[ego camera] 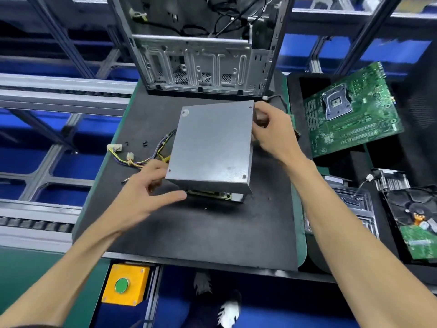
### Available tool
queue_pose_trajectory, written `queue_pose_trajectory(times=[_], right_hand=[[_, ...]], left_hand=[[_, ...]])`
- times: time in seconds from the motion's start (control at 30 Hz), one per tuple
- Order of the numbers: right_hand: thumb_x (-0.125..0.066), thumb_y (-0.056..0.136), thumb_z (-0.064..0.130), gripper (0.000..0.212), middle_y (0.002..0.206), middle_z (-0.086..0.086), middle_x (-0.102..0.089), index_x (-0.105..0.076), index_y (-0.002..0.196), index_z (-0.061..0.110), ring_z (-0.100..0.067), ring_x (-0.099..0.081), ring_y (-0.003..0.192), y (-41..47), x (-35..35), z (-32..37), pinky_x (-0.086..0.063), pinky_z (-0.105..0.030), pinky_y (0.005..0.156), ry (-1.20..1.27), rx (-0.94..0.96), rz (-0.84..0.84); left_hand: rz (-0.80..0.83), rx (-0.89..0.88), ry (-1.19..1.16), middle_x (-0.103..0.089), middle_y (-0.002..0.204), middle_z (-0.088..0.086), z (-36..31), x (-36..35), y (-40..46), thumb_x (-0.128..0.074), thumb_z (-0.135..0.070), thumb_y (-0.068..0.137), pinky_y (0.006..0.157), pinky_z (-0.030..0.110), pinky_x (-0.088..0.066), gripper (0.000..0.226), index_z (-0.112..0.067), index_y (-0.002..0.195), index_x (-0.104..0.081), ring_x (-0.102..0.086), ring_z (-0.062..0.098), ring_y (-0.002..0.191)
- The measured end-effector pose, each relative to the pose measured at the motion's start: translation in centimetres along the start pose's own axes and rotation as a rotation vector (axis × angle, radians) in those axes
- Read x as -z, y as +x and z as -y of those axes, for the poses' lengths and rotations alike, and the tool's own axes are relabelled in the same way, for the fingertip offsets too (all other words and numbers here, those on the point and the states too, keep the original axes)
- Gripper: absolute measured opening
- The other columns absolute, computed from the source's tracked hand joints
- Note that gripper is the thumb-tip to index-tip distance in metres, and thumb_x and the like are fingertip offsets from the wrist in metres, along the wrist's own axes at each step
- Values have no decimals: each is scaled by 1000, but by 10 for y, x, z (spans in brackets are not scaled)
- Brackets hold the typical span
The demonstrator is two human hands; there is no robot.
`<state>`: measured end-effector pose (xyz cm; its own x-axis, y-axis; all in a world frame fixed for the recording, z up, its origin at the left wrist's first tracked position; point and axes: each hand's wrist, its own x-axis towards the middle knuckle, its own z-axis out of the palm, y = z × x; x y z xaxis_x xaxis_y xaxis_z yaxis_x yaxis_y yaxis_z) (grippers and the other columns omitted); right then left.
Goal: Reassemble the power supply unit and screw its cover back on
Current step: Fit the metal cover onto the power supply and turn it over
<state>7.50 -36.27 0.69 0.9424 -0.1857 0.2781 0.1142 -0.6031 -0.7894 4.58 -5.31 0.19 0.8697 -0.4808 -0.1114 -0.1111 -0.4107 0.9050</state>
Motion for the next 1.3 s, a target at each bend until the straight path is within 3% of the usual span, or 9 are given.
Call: queue_pose_trajectory(times=[0.13, 0.23, 0.37, 0.47, 0.67, 0.77, 0.93, 1.1, 1.3], right_hand=[[-66, 93, 4, 18, 99, -8, -77, -75, 108, 3, -25, -70, 94, 3, -4, 6, -55, -43, 85, -55, -2, 0], [-66, 94, 2, 23, 106, -5, -77, -73, 116, 4, -19, -70, 98, 1, -9, 6, -56, -39, 88, 30, -13, -48], [-66, 94, -1, 27, 112, -5, -76, -72, 120, 3, -21, -70, 108, 3, -13, 1, -57, -40, 95, 142, -25, -66], [-66, 95, -2, 26, 111, -8, -76, -72, 120, 1, -24, -71, 108, 2, -16, -5, -57, -42, 95, 183, -32, -55], [-66, 96, 3, 20, 107, -22, -75, -71, 112, -9, -41, -68, 108, 2, -16, -20, -53, -56, 94, 96, -111, 10], [-64, 95, 0, 22, 109, -12, -77, -75, 114, -2, -30, -71, 110, 2, -14, -19, -55, -47, 95, 97, -96, 40], [-58, 100, 9, 31, 121, 13, -69, -71, 127, 13, -3, -62, 115, 9, -6, -13, -47, -13, 93, 18, -93, 213], [-54, 104, 13, 31, 129, 4, -70, -68, 131, 15, -12, -61, 124, 3, -6, -16, -47, -33, 109, 37, -170, 258], [-49, 107, 21, 34, 135, 7, -65, -61, 138, 16, -12, -58, 126, -1, -8, -13, -45, -34, 111, 66, -261, 302]], left_hand=[[-57, -69, 78, -61, 104, -11, -4, -5, 7, -77, -34, 74, 81, 18, -36, 18, -35, 93, -77, -53, 2, 98], [-80, -152, 123, -60, 99, -18, -15, 9, 10, -82, -34, 80, 87, 22, -37, 14, -32, 92, -77, -52, 10, 100], [-32, -211, 211, -62, 101, -12, -24, 23, 17, -73, -31, 83, 95, 27, -36, 11, -24, 89, -79, -52, 23, 106], [38, -208, 249, -62, 100, -24, -24, 25, 21, -70, -35, 79, 89, 11, -33, 11, -33, 86, -78, -48, 12, 101], [142, -200, 242, -65, 104, -17, -27, 25, 30, -73, -37, 76, 88, 7, -34, 23, -57, 86, -76, -47, 4, 98], [161, -172, 267, -65, 106, -14, -24, 24, 33, -74, -39, 74, 86, 5, -33, 15, -45, 86, -81, -47, 3, 99], [195, -164, 356, -65, 111, -9, -18, 25, 36, -73, -44, 73, 85, 5, -33, 24, -31, 92, -83, -47, 6, 102], [215, -181, 380, -61, 109, -16, -16, 31, 39, -74, -50, 71, 85, 3, -34, 18, -48, 89, -80, -48, 0, 101], [189, -158, 310, -59, 117, -22, -17, 28, 36, -76, -44, 69, 95, -2, -35, 22, -53, 89, -77, -55, -12, 111]])
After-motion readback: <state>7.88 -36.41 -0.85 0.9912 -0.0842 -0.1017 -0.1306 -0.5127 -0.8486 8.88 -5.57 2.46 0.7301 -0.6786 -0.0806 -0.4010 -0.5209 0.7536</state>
